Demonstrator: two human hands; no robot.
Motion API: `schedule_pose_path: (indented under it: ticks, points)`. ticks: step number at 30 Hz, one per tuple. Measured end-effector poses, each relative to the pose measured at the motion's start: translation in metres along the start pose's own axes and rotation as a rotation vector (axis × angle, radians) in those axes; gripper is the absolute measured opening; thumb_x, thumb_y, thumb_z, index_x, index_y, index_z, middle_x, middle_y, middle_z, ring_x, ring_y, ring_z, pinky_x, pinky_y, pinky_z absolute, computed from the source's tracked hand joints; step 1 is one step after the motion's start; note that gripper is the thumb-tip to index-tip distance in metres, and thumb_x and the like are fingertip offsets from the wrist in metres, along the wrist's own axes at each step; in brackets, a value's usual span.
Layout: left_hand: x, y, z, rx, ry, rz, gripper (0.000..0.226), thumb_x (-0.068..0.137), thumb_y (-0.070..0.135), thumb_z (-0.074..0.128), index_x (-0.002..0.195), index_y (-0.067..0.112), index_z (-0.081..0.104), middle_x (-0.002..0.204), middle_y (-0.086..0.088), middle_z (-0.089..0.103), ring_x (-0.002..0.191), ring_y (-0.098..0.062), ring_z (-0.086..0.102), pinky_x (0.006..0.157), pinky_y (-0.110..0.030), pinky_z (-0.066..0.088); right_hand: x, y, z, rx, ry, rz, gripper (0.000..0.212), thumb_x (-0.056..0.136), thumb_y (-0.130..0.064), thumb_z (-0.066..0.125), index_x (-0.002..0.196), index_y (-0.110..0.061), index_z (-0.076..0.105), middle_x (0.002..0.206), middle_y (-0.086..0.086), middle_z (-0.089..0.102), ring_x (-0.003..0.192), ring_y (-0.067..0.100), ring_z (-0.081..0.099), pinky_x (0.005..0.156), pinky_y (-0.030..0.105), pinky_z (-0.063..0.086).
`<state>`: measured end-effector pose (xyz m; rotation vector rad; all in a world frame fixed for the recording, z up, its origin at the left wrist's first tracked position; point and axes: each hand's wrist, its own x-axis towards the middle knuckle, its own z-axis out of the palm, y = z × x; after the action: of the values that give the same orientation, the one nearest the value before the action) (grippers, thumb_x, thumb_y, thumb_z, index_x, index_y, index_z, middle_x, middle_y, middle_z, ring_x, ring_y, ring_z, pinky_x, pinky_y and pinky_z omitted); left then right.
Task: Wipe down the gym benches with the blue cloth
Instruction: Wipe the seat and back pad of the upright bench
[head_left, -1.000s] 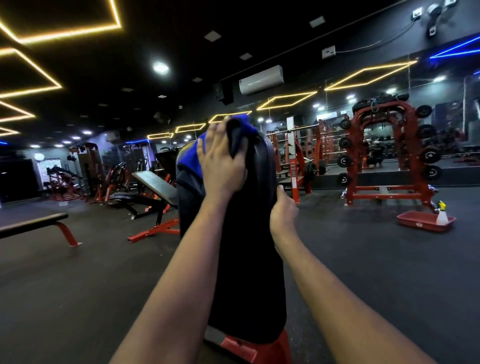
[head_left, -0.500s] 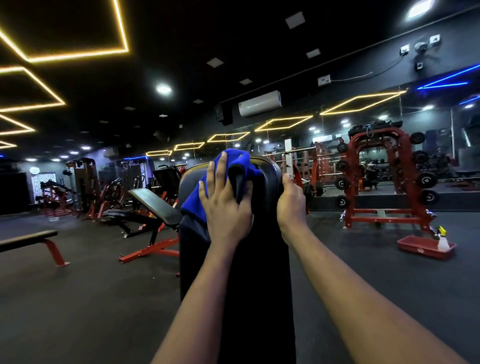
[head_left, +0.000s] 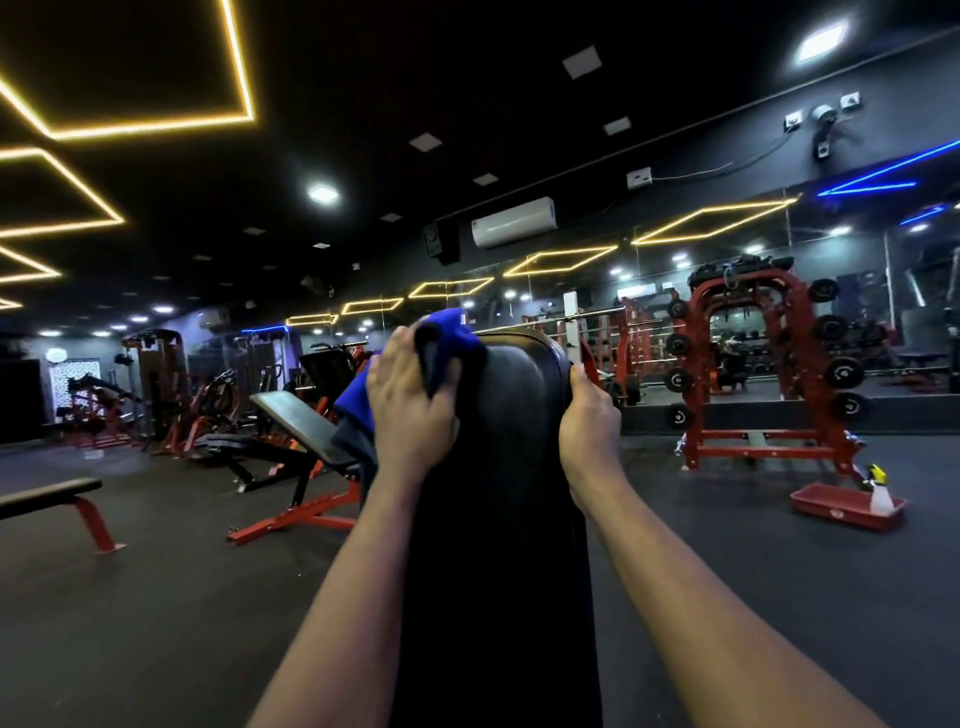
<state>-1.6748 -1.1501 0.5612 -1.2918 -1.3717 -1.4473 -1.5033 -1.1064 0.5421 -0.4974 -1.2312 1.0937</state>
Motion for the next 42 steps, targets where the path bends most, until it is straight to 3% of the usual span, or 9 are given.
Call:
schedule_pose_path:
  ticks: [4, 10, 13, 17, 20, 25, 29, 32, 42]
  points:
    - [-0.001, 0.027, 0.008, 0.065, 0.12, -0.415, 0.065, 0.093, 0.05, 0.041, 0.144, 0.011, 0.044, 0.151, -0.01, 0.042, 0.144, -0.025, 0.027, 0.12, -0.048, 0.013, 0.0, 0.001, -0.001, 0.008, 0.014, -0.015, 0.049, 0.106, -0.038, 0.036, 0.104, -0.004, 0.072, 0.104, 0.024, 0.065, 0.094, 0.023, 0.065, 0.073, 0.021, 0.048]
    - [-0.012, 0.009, -0.003, -0.026, -0.066, 0.196, 0.061, 0.091, 0.048, 0.045, 0.148, 0.028, 0.037, 0.15, 0.019, 0.033, 0.144, -0.006, 0.02, 0.121, -0.039, 0.008, 0.001, 0.001, 0.001, 0.041, 0.018, -0.024, 0.05, 0.105, -0.034, 0.039, 0.098, 0.004, 0.069, 0.092, 0.026, 0.067, 0.075, 0.021, 0.061, 0.049, 0.009, 0.043]
    - [0.002, -0.019, -0.009, -0.02, -0.006, -0.002, 0.065, 0.092, 0.053, 0.039, 0.144, 0.014, 0.044, 0.15, -0.005, 0.042, 0.142, -0.021, 0.03, 0.119, -0.048, 0.015, -0.001, 0.002, 0.001, 0.028, 0.023, -0.018, 0.051, 0.105, -0.036, 0.038, 0.102, 0.005, 0.068, 0.1, 0.029, 0.064, 0.091, 0.036, 0.062, 0.054, 0.01, 0.045]
    - [-0.013, 0.024, 0.005, 0.091, 0.128, -0.541, 0.066, 0.1, 0.048, 0.036, 0.151, 0.006, 0.029, 0.157, -0.009, 0.03, 0.148, -0.023, 0.019, 0.12, -0.051, 0.009, -0.003, -0.001, 0.005, 0.005, 0.041, 0.015, 0.046, 0.105, -0.039, 0.039, 0.109, -0.007, 0.071, 0.111, 0.009, 0.068, 0.106, 0.021, 0.063, 0.096, 0.031, 0.05]
    - [-0.035, 0.036, 0.011, 0.073, 0.117, -0.369, 0.071, 0.095, 0.054, 0.031, 0.153, 0.014, 0.026, 0.159, 0.001, 0.026, 0.149, -0.019, 0.014, 0.12, -0.048, 0.005, -0.003, -0.001, 0.004, 0.009, 0.041, 0.008, 0.036, 0.105, -0.036, 0.039, 0.091, -0.021, 0.068, 0.091, -0.003, 0.063, 0.086, 0.007, 0.059, 0.081, 0.025, 0.049]
    - [-0.03, -0.027, -0.016, -0.103, -0.039, -0.036, 0.07, 0.091, 0.053, 0.038, 0.151, 0.018, 0.035, 0.156, 0.003, 0.03, 0.147, -0.013, 0.018, 0.121, -0.044, 0.007, -0.005, 0.001, 0.005, -0.021, 0.056, -0.004, 0.048, 0.104, -0.043, 0.038, 0.114, -0.008, 0.07, 0.109, 0.008, 0.07, 0.105, 0.02, 0.064, 0.097, 0.037, 0.051]
    - [-0.032, -0.017, -0.005, -0.07, 0.109, -0.389, 0.065, 0.095, 0.05, 0.038, 0.149, 0.014, 0.034, 0.151, -0.011, 0.038, 0.142, -0.028, 0.031, 0.116, -0.052, 0.021, -0.004, 0.0, 0.003, -0.079, 0.044, -0.017, 0.048, 0.105, -0.04, 0.035, 0.077, -0.02, 0.068, 0.084, 0.003, 0.068, 0.085, 0.017, 0.065, 0.077, 0.03, 0.052]
    - [-0.047, -0.005, -0.002, -0.046, 0.187, -0.677, 0.068, 0.097, 0.052, 0.035, 0.148, 0.007, 0.031, 0.145, -0.018, 0.042, 0.137, -0.034, 0.034, 0.113, -0.057, 0.023, -0.006, -0.003, 0.005, -0.099, 0.067, -0.023, 0.044, 0.105, -0.042, 0.036, 0.1, -0.017, 0.072, 0.098, 0.0, 0.066, 0.099, 0.019, 0.061, 0.093, 0.039, 0.049]
    - [-0.114, 0.007, 0.004, -0.007, 0.12, -0.595, 0.078, 0.091, 0.058, 0.032, 0.156, 0.021, 0.012, 0.161, -0.007, 0.019, 0.15, -0.018, 0.01, 0.12, -0.046, 0.002, -0.011, -0.005, 0.003, -0.097, 0.069, -0.023, 0.037, 0.105, -0.042, 0.036, 0.078, -0.029, 0.059, 0.089, -0.005, 0.062, 0.09, 0.013, 0.058, 0.09, 0.037, 0.045]
